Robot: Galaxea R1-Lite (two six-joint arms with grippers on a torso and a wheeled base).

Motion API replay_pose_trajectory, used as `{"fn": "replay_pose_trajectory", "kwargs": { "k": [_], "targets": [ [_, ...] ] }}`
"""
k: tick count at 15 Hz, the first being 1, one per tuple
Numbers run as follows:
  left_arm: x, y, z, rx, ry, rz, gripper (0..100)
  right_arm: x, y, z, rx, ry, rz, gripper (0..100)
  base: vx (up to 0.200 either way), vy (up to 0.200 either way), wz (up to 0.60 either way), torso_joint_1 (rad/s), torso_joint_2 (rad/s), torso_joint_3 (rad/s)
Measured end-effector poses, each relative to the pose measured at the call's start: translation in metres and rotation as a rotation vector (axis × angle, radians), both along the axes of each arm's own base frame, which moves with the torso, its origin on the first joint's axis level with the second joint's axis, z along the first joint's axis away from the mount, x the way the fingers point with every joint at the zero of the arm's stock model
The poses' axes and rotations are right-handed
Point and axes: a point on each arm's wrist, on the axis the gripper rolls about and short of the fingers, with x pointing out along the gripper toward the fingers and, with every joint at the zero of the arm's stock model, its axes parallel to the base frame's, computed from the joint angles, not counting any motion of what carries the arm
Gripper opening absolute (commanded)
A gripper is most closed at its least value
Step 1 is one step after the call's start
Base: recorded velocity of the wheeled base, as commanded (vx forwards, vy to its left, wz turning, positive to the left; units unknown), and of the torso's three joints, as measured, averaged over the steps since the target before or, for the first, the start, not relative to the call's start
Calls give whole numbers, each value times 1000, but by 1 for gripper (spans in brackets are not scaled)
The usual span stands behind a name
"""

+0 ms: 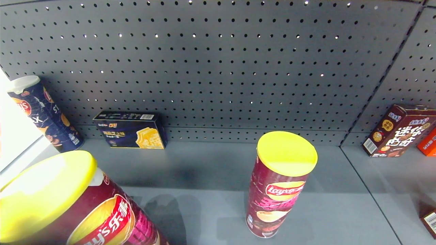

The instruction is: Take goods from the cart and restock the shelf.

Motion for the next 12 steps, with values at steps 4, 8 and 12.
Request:
{"fn": "replay_pose_trajectory", "kwargs": {
  "k": [4, 8, 12],
  "targets": [
    [-2, 1, -4, 1, 7, -9, 0, 0, 2, -1, 31, 4, 94, 100, 0, 0, 0, 0, 0, 0],
    [-4, 2, -4, -2, 3, -9, 0, 0, -1, -3, 76, 16, -66, 100, 0, 0, 0, 0, 0, 0],
    [-4, 2, -2, -6, -2, -8, 0, -1, -2, -8, 119, 64, -92, 100, 0, 0, 0, 0, 0, 0]
  ]
}}
